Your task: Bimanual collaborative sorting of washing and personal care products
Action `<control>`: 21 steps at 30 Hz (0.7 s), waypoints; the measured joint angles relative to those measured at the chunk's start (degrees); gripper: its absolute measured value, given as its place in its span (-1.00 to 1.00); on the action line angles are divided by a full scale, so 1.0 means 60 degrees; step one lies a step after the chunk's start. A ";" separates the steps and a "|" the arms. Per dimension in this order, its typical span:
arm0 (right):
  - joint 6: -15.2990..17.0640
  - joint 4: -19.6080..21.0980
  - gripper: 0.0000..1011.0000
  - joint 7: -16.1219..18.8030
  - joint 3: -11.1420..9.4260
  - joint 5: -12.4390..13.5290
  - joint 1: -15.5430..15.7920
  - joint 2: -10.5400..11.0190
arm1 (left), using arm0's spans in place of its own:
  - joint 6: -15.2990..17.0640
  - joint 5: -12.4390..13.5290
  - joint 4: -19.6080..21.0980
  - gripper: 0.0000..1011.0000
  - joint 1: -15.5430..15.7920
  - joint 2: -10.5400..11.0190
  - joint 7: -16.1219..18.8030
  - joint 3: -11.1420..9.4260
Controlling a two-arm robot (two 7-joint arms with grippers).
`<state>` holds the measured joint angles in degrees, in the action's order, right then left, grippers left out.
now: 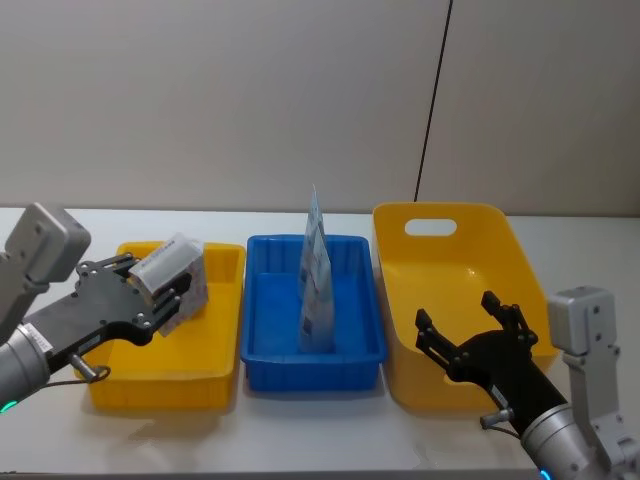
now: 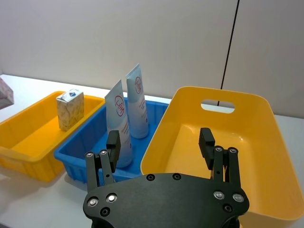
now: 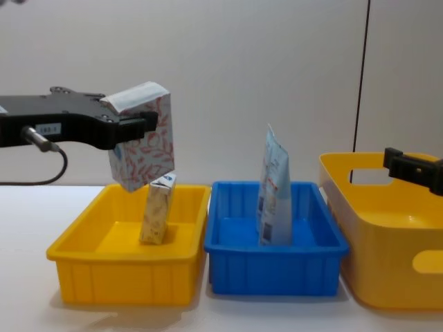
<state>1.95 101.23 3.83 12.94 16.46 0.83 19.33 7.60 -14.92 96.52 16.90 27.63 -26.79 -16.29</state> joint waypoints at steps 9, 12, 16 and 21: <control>0.0000 0.0000 0.98 0.0000 0.0000 0.0000 0.0001 0.0000 | -0.0259 -0.0792 0.0379 -0.25 -0.0079 0.0669 -0.1397 0.0053; 0.0000 0.0000 0.98 0.0000 0.0000 0.0000 0.0000 0.0000 | -0.0301 -0.0953 0.0405 -0.25 -0.0048 0.0787 -0.1700 0.0018; 0.0000 0.0000 0.98 0.0000 0.0000 0.0000 0.0000 0.0000 | -0.0364 -0.1222 0.0407 -0.25 0.0055 0.0938 -0.2231 -0.0078; 0.0000 0.0000 0.98 0.0000 0.0000 0.0000 0.0001 0.0000 | -0.0445 -0.1550 0.0267 -0.25 0.0285 0.1047 -0.2954 -0.0277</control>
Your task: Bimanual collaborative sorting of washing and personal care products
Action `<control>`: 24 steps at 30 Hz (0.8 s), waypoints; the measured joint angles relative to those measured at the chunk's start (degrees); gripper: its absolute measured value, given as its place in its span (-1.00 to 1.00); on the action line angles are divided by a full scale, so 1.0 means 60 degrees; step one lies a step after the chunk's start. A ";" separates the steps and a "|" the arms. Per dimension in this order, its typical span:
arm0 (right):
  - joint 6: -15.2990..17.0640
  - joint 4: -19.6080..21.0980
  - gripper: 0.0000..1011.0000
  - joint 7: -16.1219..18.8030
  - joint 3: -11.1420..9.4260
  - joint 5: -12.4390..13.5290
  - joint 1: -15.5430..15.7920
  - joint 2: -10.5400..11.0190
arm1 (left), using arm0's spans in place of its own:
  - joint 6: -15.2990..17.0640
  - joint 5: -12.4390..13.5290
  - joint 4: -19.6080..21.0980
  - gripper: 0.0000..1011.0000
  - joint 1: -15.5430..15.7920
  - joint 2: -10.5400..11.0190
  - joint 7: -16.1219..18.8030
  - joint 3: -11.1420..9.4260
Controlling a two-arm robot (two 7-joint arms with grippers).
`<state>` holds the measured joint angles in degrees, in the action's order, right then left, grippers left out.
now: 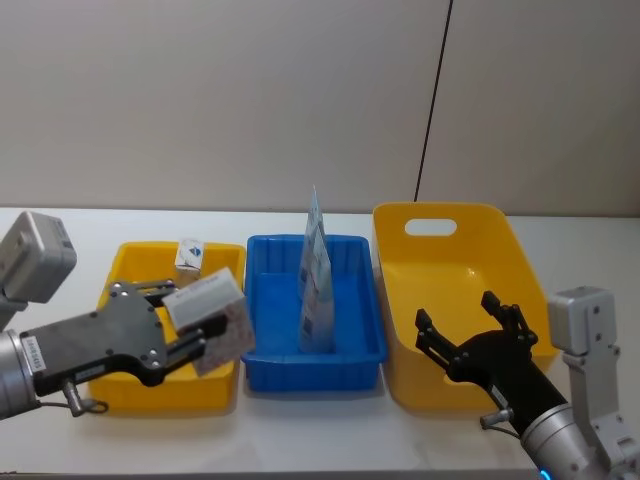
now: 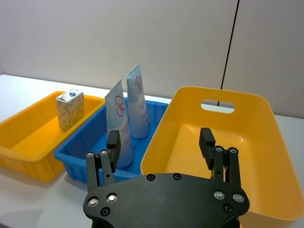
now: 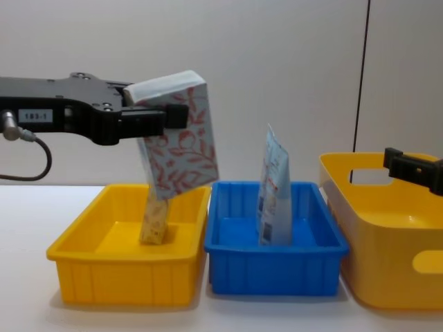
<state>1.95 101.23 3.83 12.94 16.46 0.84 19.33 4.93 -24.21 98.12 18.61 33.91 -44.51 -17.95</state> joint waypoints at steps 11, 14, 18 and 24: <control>0.0000 0.0000 0.98 0.0000 0.0000 0.0000 0.0000 0.0000 | -0.0202 -0.0429 -0.0974 -0.25 0.1006 -0.0291 -0.1560 -0.0780; 0.0000 0.0000 0.98 0.0000 0.0000 0.0000 0.0000 0.0000 | -0.0259 -0.0465 -0.1281 -0.25 0.1258 -0.0434 -0.1819 -0.0960; 0.0000 0.0000 0.98 0.0000 0.0000 0.0000 0.0000 0.0000 | -0.0381 -0.0520 -0.1905 -0.25 0.1743 -0.0722 -0.2271 -0.1289; 0.0000 0.0000 0.98 0.0000 0.0000 0.0000 0.0000 0.0000 | -0.0549 -0.0584 -0.2546 -0.25 0.2184 -0.1014 -0.2691 -0.1595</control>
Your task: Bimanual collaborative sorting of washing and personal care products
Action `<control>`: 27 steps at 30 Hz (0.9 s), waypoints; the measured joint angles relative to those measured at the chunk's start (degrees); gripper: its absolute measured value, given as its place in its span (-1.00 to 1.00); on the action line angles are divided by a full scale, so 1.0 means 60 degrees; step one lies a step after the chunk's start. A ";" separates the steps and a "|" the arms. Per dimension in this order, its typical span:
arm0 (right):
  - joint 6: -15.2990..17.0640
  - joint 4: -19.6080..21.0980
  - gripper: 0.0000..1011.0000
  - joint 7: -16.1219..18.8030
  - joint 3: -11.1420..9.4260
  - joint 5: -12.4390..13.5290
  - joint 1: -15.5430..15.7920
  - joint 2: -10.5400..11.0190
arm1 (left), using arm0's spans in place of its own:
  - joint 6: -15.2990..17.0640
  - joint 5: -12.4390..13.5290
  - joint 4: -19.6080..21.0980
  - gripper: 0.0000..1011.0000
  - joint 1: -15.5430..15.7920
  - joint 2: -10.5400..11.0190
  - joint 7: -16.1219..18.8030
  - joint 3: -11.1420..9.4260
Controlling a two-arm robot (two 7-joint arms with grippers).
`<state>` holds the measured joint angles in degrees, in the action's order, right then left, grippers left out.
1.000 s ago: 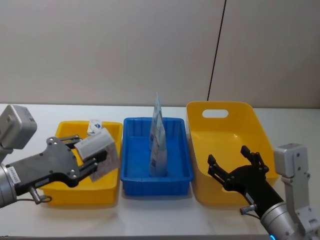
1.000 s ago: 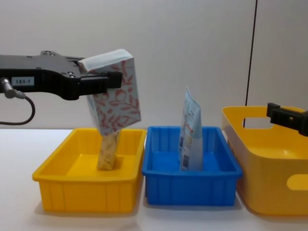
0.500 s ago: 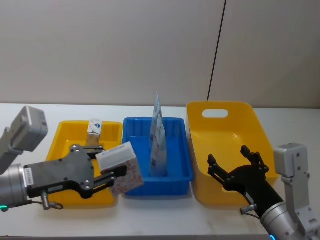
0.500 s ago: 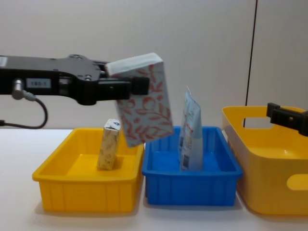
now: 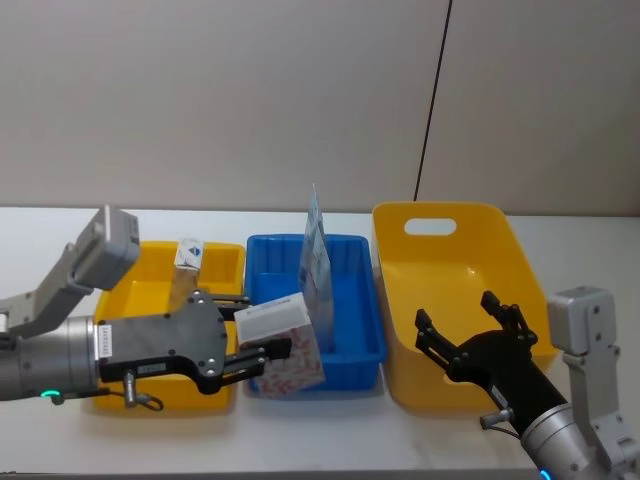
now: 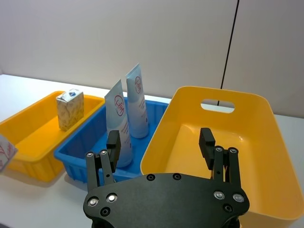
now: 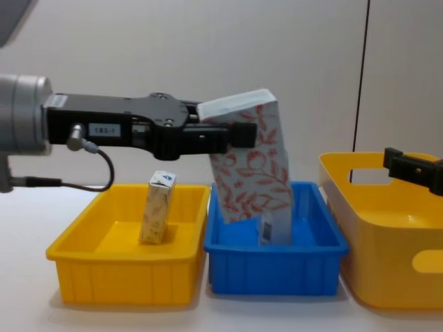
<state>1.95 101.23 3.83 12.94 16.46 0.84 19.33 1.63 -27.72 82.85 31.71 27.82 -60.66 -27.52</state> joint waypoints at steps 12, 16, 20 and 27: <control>0.0000 0.0000 0.98 0.0000 0.0000 0.0000 0.0000 0.0000 | -0.0212 -0.0140 -0.0649 -0.25 0.0397 -0.0252 -0.0431 -0.0320; 0.0000 -0.0001 0.98 0.0000 0.0000 0.0000 0.0000 0.0000 | -0.0256 -0.0193 -0.0769 -0.25 0.0463 -0.0281 -0.0522 -0.0400; -0.0003 0.0000 0.98 0.0008 -0.0004 0.0000 0.0001 0.0000 | -0.0282 -0.0229 -0.0837 -0.25 0.0502 -0.0296 -0.0578 -0.0443; -0.0132 -0.0024 0.98 0.0352 -0.0046 0.0130 -0.0047 0.0084 | -0.0313 -0.0262 -0.0917 -0.25 0.0545 -0.0313 -0.0642 -0.0495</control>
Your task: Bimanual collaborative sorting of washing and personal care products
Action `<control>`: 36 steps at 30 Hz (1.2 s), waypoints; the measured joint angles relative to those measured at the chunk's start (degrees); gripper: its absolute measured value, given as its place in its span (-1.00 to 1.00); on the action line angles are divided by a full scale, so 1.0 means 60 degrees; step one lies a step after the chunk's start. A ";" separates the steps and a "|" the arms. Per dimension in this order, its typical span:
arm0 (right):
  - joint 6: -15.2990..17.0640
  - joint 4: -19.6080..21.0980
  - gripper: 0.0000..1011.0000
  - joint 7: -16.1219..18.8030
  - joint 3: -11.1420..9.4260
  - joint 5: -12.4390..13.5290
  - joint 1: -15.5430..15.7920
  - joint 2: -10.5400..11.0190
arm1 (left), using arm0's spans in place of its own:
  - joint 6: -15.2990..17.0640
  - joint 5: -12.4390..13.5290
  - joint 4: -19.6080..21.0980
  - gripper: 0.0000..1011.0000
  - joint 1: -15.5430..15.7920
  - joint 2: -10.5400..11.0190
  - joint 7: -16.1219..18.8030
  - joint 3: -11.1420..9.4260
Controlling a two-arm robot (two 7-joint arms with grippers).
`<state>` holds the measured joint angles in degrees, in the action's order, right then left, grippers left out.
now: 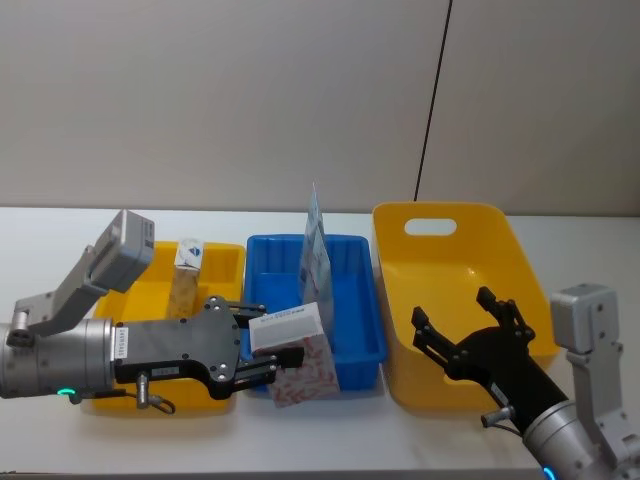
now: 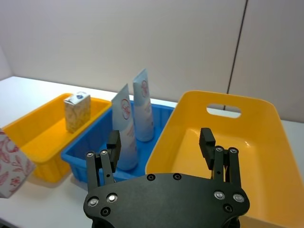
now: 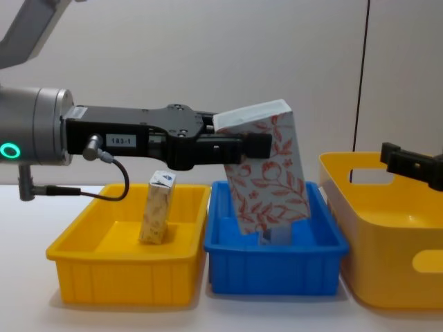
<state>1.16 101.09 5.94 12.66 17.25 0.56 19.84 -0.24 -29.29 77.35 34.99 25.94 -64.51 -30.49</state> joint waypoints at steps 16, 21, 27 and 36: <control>-0.0475 -0.0477 0.98 0.2010 -0.0091 0.0850 -0.0579 0.0626 | -0.0031 -0.0037 -0.0070 -0.25 0.0039 -0.0017 -0.0063 -0.0049; -0.0584 -0.0793 0.98 0.2832 -0.0014 0.1142 -0.0919 0.0931 | -0.0034 -0.0042 -0.0077 -0.25 0.0043 -0.0021 -0.0070 -0.0053; -0.0627 -0.1218 0.98 0.3874 0.0123 0.1475 -0.1369 0.1303 | -0.0038 -0.0048 -0.0084 -0.25 0.0048 -0.0022 -0.0076 -0.0059; -0.0639 -0.1953 0.98 0.5372 0.0400 0.1911 -0.2108 0.1754 | -0.0039 -0.0049 -0.0094 -0.25 0.0054 -0.0021 -0.0082 -0.0066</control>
<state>-2.68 89.37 38.17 15.06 28.71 -12.09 30.36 -0.47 -29.58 76.79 35.31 25.82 -65.00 -30.89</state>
